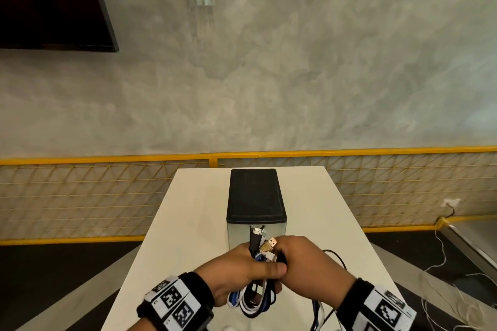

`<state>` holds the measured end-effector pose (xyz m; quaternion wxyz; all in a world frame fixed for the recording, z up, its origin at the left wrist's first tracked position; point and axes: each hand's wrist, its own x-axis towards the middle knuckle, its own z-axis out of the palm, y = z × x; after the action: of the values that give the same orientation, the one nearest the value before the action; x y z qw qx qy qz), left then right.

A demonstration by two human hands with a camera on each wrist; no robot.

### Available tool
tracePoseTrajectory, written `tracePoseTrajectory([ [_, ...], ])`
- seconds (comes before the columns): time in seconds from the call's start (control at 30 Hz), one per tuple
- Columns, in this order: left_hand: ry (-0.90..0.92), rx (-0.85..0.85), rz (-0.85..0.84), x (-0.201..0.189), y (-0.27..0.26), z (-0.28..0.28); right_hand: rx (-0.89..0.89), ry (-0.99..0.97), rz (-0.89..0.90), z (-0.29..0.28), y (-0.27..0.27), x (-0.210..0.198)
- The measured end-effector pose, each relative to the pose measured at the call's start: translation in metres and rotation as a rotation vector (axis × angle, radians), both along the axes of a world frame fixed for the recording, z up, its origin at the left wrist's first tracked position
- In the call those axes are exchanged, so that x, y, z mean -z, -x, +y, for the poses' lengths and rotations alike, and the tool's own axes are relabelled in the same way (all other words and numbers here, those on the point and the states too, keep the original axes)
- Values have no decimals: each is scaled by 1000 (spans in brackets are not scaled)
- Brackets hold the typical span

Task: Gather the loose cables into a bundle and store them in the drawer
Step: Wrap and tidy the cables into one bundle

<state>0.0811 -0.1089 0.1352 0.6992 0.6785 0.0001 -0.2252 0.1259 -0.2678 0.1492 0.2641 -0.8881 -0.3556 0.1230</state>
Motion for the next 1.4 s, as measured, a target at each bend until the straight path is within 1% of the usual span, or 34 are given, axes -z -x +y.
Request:
tracePoseTrajectory([
  [0.1,145,18,82,4,0,-1,63,-8,-32,-1,-1,2],
  [0.13,143,34,107,5,1,-1,80,-20,-38,-2,-1,2],
  [0.2,61,48,118,5,3,-2,98,-36,-46,-3,-3,4],
  [0.27,-2,21,116,6,5,-4,97,-38,-48,-5,-5,2],
  [0.37,-61,-25,110,8,6,-4,87,-26,1,-9,-9,-2],
  [0.57,-162,-109,-3,2,1,-6,39,-40,248,-19,-18,-7],
  [0.67,-193,-175,-58,2,-2,0,-21,27,233,-28,-23,-6],
  [0.77,-206,-209,-82,5,-3,0,-25,11,235,-28,-25,-3],
  [0.83,-171,-241,-97,5,-2,-3,-8,-4,176,-28,-26,-2],
  [0.93,-130,-287,-117,4,-3,-6,-17,46,27,-34,-30,-4],
  [0.97,-115,-300,-119,2,-3,-7,-26,51,26,-36,-31,-6],
  [1.07,-21,-373,-134,-4,-6,-5,-20,61,112,-43,-34,-7],
  [1.1,17,-398,-140,-6,-7,-4,7,29,171,-46,-33,-8],
  [1.17,102,-432,-134,-7,-11,-4,77,-118,315,-49,-28,-7],
  [1.2,161,-450,-120,-8,-13,-5,116,-196,351,-48,-25,-6],
  [1.3,393,-492,-75,-15,-19,-11,218,-420,344,-42,-16,-4],
  [1.37,512,-502,-62,-21,-22,-15,227,-496,318,-36,-11,-3],
  [1.4,559,-508,-52,-23,-24,-17,220,-506,277,-34,-8,-3],
])
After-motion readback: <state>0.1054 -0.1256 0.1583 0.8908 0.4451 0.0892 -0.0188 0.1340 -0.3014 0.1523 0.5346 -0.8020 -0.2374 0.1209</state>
